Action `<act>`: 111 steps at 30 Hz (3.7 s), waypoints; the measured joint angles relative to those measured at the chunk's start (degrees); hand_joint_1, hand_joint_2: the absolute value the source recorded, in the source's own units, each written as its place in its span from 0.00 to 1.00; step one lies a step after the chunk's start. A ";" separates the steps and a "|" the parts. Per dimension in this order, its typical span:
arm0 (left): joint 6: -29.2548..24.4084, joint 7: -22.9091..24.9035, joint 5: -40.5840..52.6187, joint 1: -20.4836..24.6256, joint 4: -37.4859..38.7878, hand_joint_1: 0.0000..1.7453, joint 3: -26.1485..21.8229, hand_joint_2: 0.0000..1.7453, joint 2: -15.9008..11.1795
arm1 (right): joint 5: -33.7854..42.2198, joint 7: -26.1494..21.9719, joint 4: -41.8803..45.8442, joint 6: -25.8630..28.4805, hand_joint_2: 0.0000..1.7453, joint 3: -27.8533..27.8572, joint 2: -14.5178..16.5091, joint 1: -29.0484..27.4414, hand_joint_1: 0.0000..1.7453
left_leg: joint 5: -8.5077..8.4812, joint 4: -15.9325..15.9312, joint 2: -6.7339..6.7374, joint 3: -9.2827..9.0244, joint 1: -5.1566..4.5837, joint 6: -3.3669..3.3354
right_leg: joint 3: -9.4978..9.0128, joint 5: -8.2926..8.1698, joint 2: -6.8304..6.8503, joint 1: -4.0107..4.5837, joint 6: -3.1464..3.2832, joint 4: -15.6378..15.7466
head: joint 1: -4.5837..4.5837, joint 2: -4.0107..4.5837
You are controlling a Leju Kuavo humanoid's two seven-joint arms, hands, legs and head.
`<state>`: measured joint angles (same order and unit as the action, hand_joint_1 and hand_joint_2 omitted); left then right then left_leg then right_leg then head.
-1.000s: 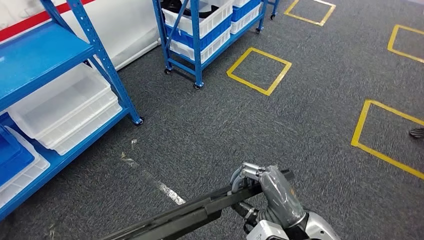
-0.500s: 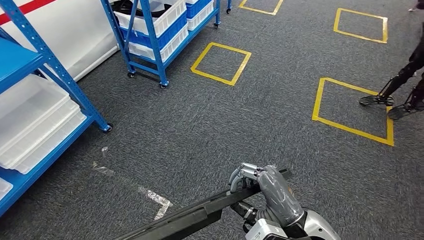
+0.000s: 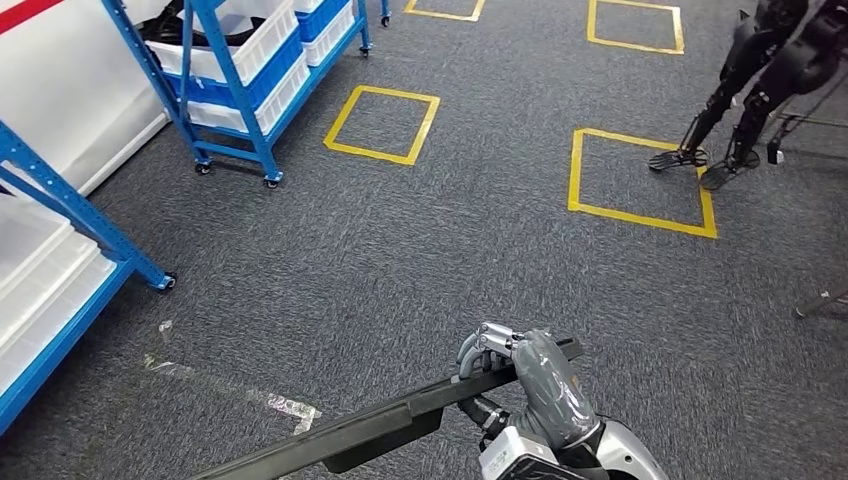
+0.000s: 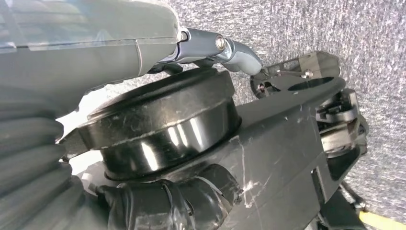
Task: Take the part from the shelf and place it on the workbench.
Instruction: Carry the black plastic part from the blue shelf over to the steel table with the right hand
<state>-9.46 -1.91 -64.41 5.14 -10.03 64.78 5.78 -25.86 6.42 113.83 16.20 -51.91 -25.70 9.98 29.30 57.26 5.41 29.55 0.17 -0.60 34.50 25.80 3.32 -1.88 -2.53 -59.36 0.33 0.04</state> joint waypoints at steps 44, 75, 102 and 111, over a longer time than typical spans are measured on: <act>-0.69 0.05 -2.62 -0.05 -0.01 0.00 -0.19 1.00 0.18 | -35.02 20.28 -1.26 5.55 1.00 3.64 -1.97 -2.32 1.00 | 0.90 6.06 -7.86 3.78 0.26 0.71 | 0.77 -0.89 -8.72 1.44 3.47 0.04 | 0.31 0.00; -1.93 0.34 -1.66 0.08 -0.01 0.00 -0.23 1.00 0.43 | -33.96 19.67 -0.85 5.54 1.00 5.29 -2.23 -1.70 1.00 | -0.45 4.86 -8.15 4.40 0.30 0.20 | 0.27 -0.22 -9.14 1.36 3.21 0.18 | -0.22 0.00; -2.67 2.21 -1.50 0.26 -0.03 0.00 -0.21 1.00 0.52 | -33.93 19.32 -1.25 5.50 1.00 6.29 -2.37 -1.22 1.00 | 6.32 16.77 -4.93 8.87 0.34 1.05 | 0.17 -0.45 -6.15 1.29 3.21 0.56 | -0.09 0.00; -2.95 2.21 -1.81 0.33 -0.04 0.00 -0.21 1.00 0.55 | -34.58 20.33 1.14 4.99 1.00 9.38 -2.69 -0.50 1.00 | -1.29 0.57 -8.30 2.25 0.31 -1.57 | 1.63 -0.73 -10.55 0.93 0.95 0.02 | -0.05 0.00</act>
<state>-12.41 0.31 -66.22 5.46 -10.07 64.57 6.33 -60.44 26.75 114.96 21.20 -42.53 -28.39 9.48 28.01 57.83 -2.88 31.79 0.48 -2.17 36.13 25.07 -7.23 -0.96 -1.58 -59.34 0.28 0.04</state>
